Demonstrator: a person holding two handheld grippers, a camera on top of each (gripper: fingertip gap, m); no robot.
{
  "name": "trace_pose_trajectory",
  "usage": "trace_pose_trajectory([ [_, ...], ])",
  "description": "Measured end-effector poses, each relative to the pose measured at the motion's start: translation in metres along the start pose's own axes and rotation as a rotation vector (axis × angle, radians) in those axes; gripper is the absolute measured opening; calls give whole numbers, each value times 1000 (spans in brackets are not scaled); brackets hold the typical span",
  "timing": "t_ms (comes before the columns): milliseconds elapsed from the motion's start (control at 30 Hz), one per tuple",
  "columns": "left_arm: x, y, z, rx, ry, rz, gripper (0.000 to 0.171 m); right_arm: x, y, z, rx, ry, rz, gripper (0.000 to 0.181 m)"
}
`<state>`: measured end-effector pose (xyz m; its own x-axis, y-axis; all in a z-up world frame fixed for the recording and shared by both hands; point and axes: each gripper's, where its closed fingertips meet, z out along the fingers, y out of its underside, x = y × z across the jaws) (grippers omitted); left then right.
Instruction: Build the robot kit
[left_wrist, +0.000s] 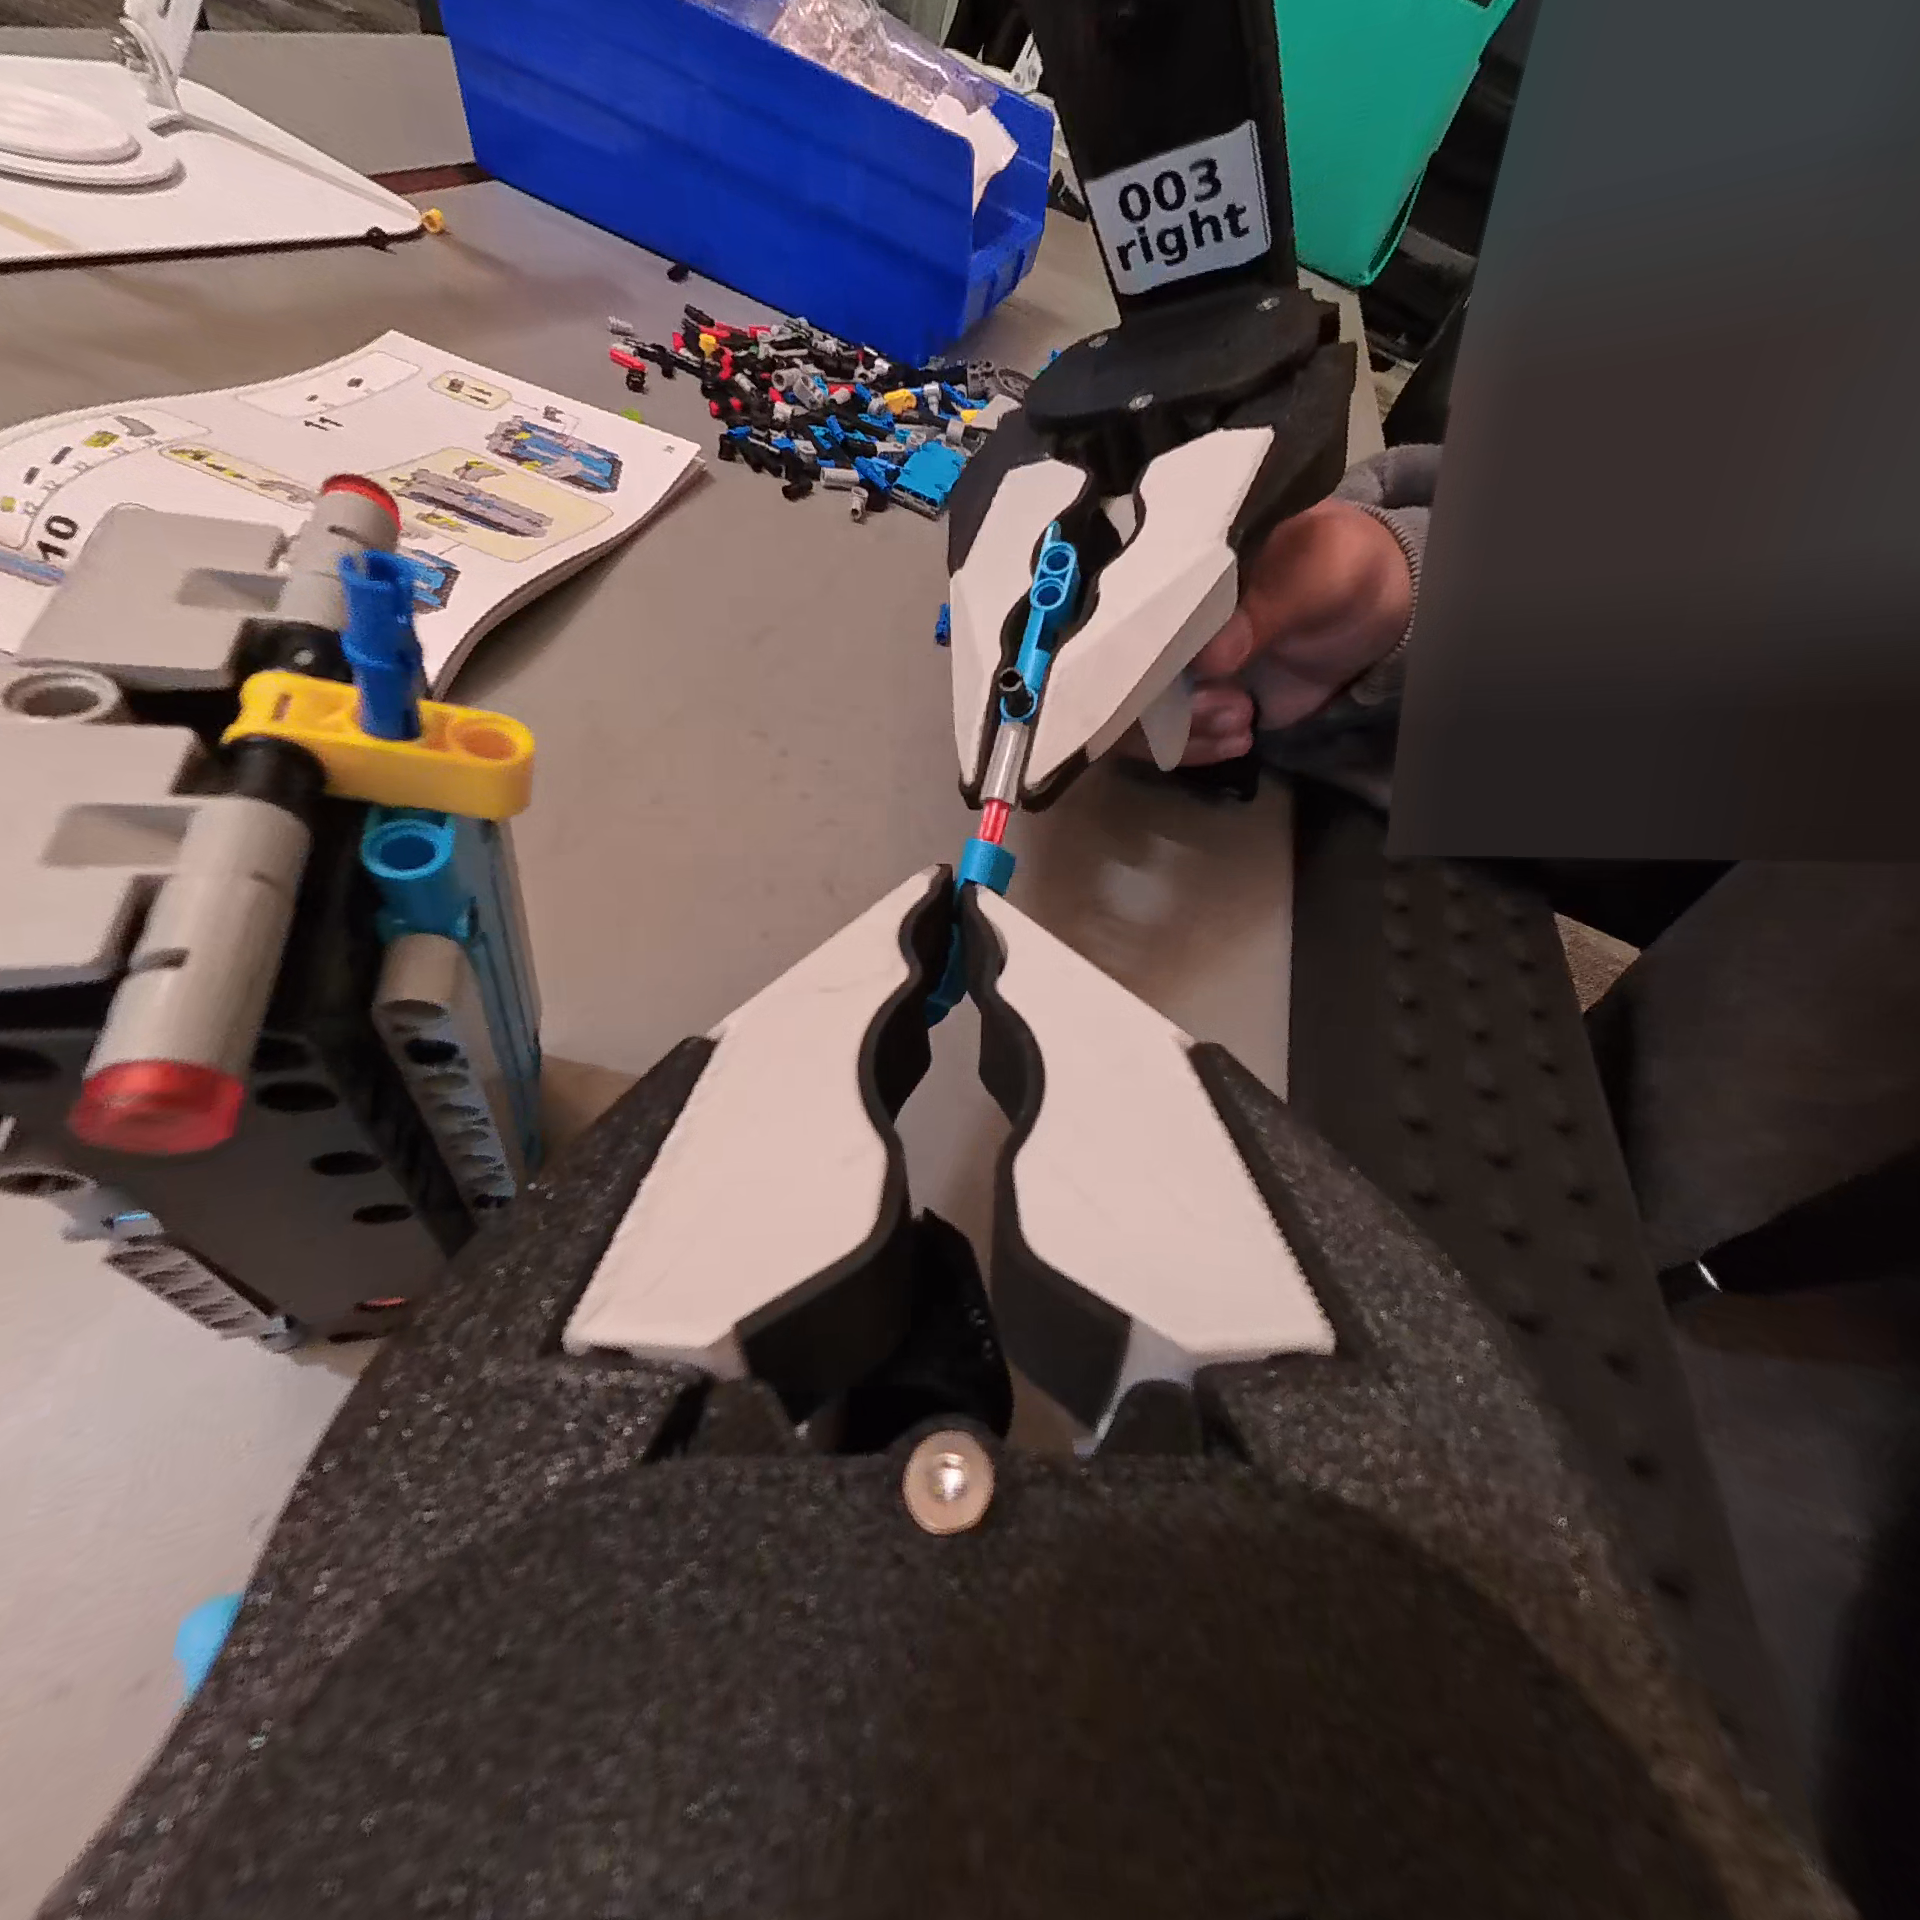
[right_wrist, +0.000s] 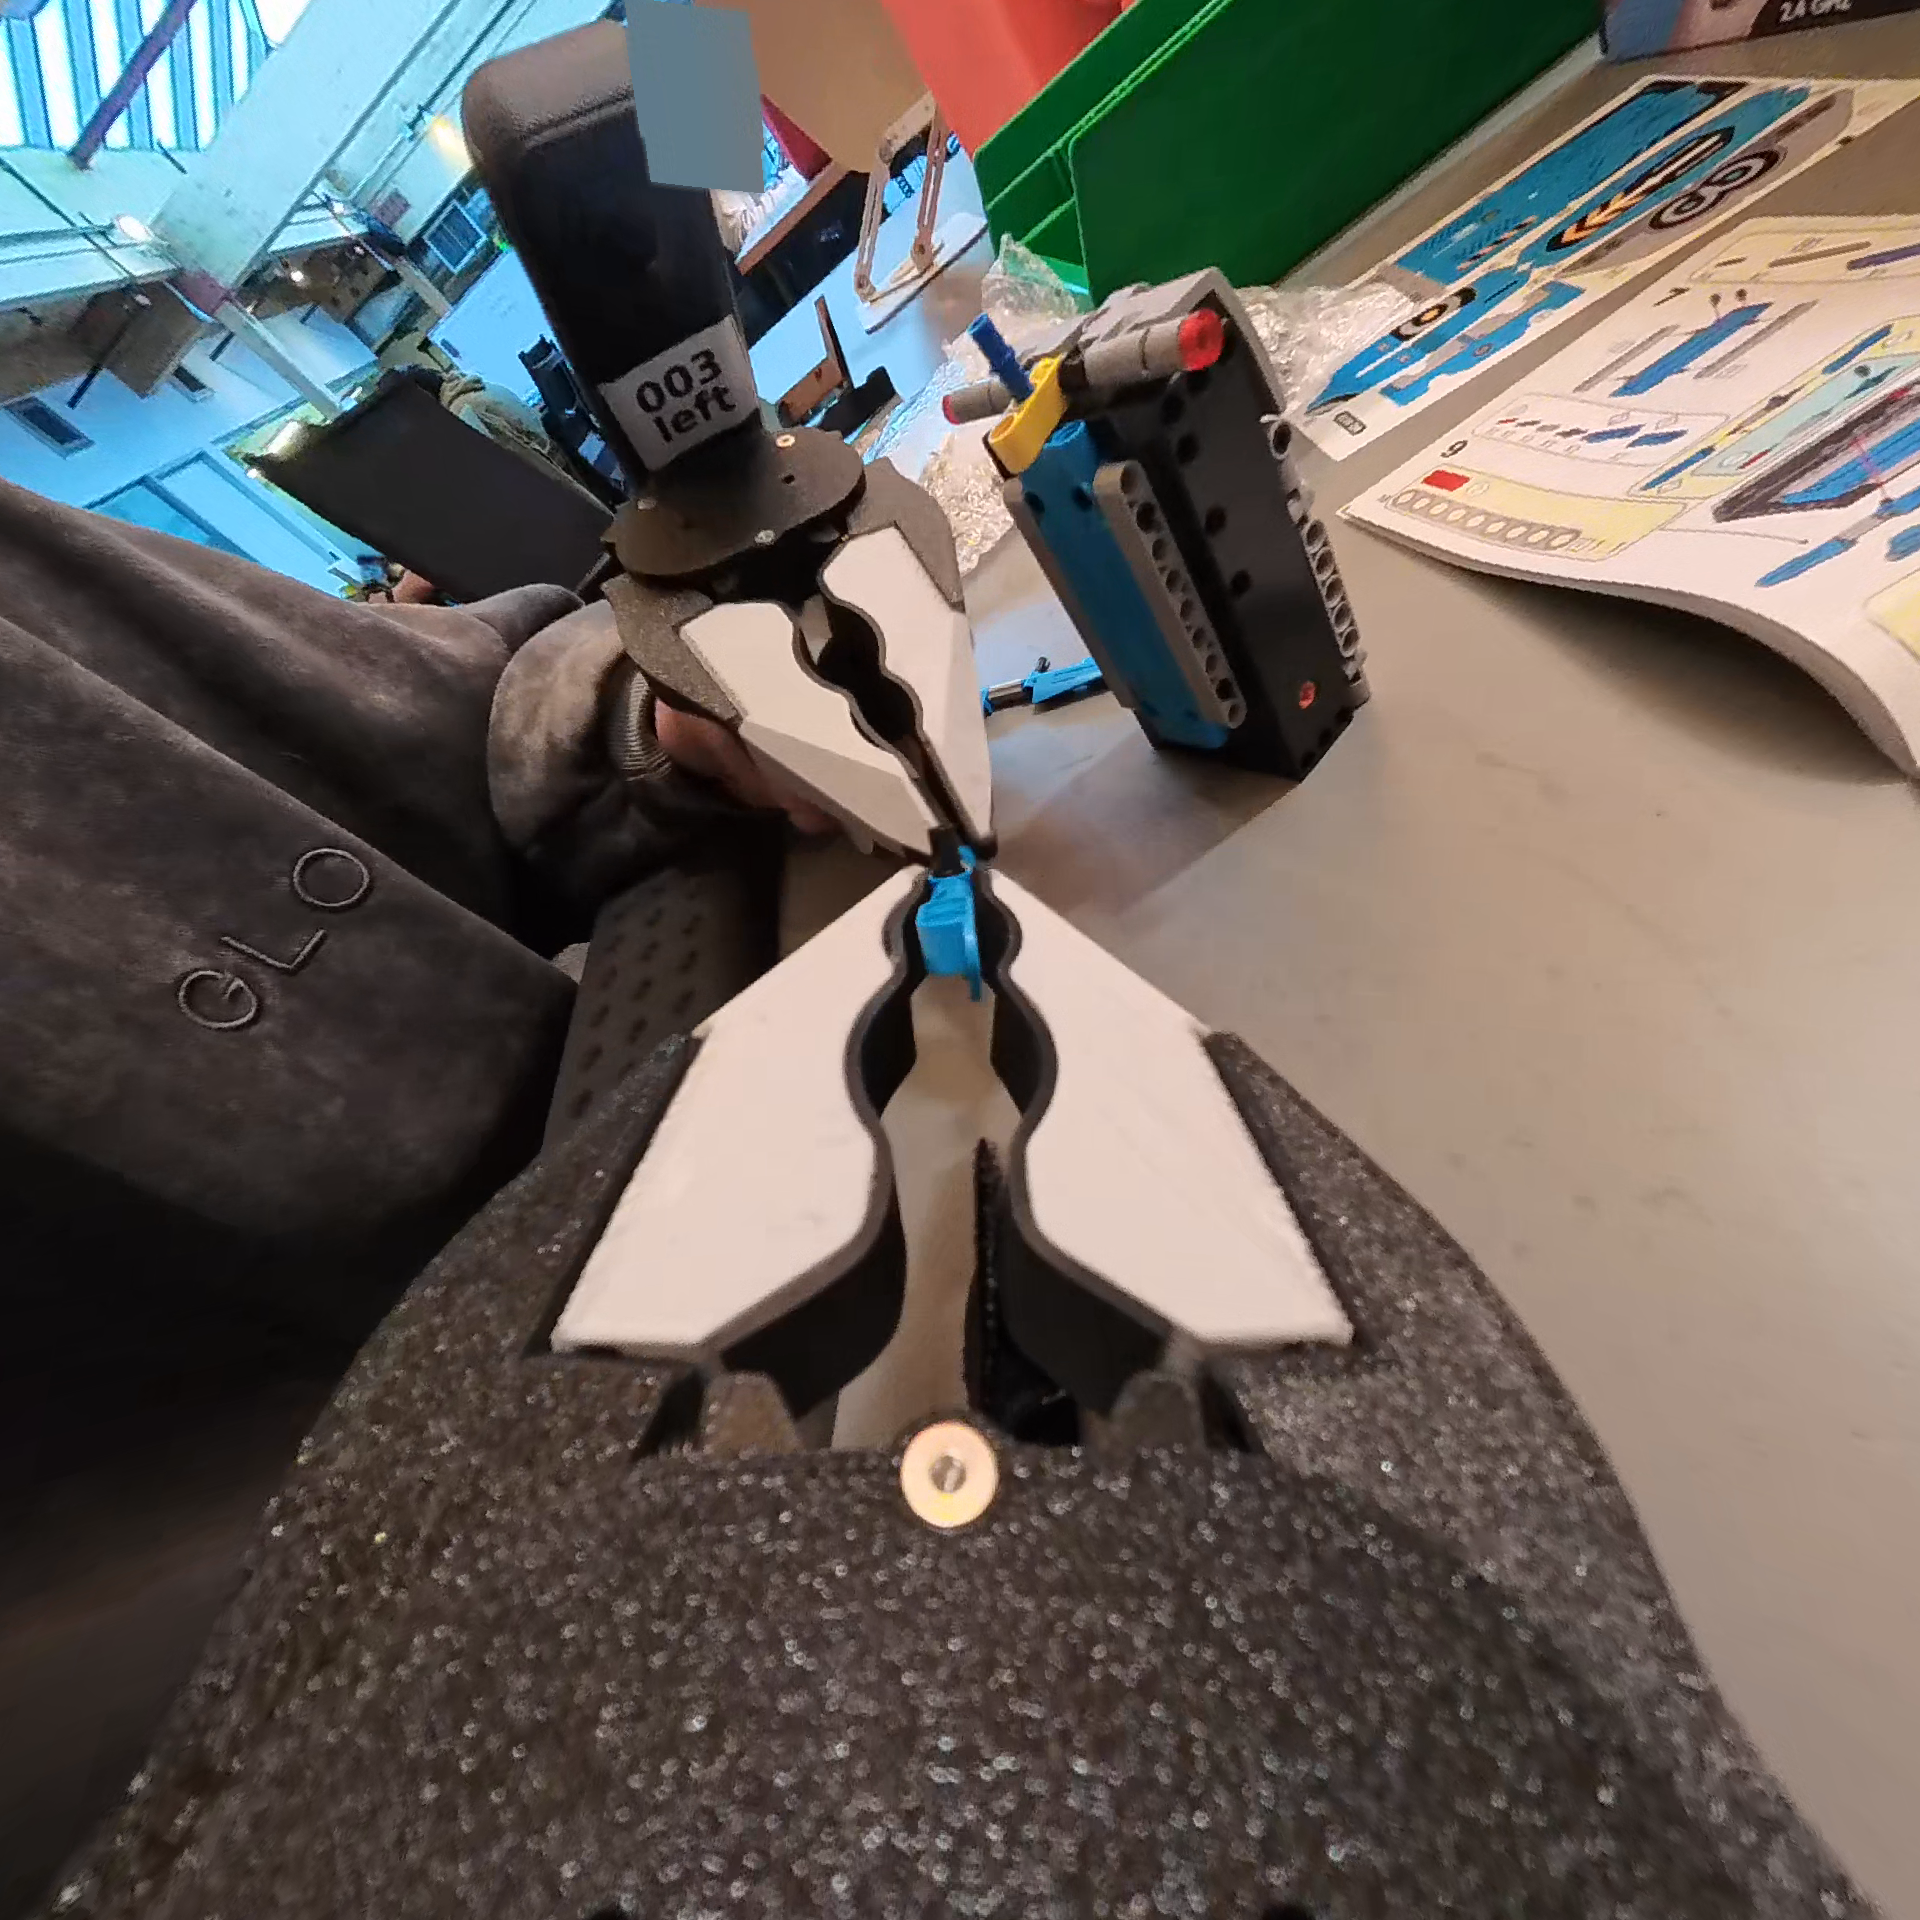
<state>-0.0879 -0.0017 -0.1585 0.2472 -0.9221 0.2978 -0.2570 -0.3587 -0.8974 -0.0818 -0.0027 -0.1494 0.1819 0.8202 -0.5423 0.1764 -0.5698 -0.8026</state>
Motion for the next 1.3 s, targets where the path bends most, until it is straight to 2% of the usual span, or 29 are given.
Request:
trace_pose_trajectory([
  [333,-5,2,1,-14,-44,-5,0,6,0,3,4,95,-18,6],
  [567,-9,3,2,-25,-98,26,0,9,2,3,17,52,110,7],
  [733,-14,3,3,-27,-130,27,0,14,2,6,35,102,133,7],
  [933,-14,2,3,-15,-120,-14,0,15,-1,8,46,173,61,6],
  [1000,-3,1,6,-7,-50,-40,0,9,-8,10,61,209,-33,6],
  [1033,13,-4,9,23,29,-54,0,6,-8,15,58,213,-50,4],
  [1100,15,2,16,-20,-14,28,0,9,-3,19,14,232,-83,2],
  [1167,19,0,16,-10,11,21,0,6,-3,18,43,153,11,2],
  [1300,12,3,14,-32,-16,39,0,11,3,11,22,146,44,3],
])
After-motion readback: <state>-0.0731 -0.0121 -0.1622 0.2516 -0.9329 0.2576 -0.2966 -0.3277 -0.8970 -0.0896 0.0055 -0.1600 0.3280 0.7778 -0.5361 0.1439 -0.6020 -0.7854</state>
